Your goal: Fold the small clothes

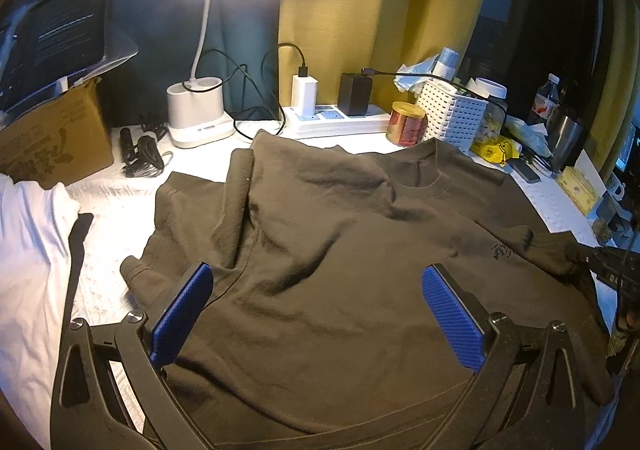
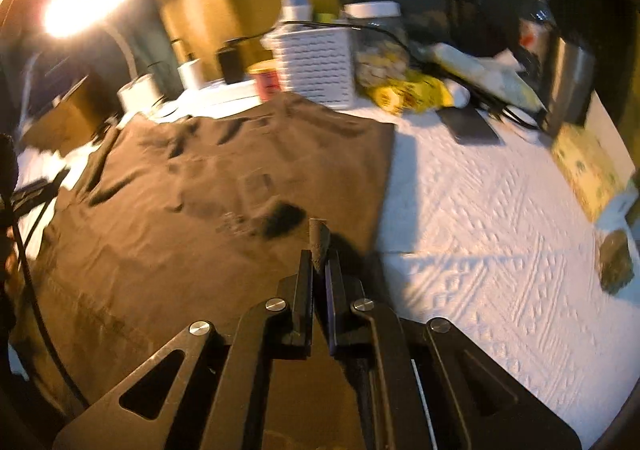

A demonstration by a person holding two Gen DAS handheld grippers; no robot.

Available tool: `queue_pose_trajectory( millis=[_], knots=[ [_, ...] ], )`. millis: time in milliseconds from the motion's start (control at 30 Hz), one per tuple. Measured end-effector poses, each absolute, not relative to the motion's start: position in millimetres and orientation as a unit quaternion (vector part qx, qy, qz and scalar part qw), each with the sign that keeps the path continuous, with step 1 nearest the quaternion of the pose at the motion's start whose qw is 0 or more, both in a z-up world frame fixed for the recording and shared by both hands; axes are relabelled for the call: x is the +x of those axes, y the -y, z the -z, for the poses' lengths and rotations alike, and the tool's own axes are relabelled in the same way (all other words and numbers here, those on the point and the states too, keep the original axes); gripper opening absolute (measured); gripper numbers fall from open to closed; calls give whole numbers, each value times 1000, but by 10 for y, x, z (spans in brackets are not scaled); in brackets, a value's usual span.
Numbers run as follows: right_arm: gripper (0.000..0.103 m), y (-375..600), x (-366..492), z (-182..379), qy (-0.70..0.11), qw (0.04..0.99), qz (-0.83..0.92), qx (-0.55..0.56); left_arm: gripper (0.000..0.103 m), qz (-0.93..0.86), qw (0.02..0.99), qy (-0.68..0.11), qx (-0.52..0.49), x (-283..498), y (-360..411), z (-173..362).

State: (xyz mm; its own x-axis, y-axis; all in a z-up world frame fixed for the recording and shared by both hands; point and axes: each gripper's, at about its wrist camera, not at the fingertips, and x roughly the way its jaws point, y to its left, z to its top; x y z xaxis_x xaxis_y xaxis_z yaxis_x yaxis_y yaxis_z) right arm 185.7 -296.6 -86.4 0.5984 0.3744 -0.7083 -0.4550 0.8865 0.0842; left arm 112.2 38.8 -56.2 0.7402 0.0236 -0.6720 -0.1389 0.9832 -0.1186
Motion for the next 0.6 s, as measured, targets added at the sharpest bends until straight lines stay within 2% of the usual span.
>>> queue_pose_trajectory(
  millis=[300, 367, 400, 433, 500, 600],
  knots=[
    [9, 2672, 1539, 1121, -422, 859, -270, -103, 103, -44, 927, -361, -86, 958, -522, 606],
    [15, 2621, 1474, 1151, -430, 852, -276, -116, 103, -47, 926, -363, -88, 920, -579, 623],
    [27, 2590, 1436, 1156, -429, 851, -277, -125, 103, -48, 926, -364, -89, 909, -604, 631],
    [45, 2561, 1405, 1153, -428, 850, -276, -132, 103, -49, 925, -365, -90, 901, -632, 639],
    [60, 2531, 1385, 1162, -429, 851, -270, -138, 103, -51, 925, -365, -91, 880, -686, 645],
    [60, 2499, 1423, 1143, -426, 856, -261, -131, 103, -52, 927, -360, -95, 845, -770, 635]
  ],
)
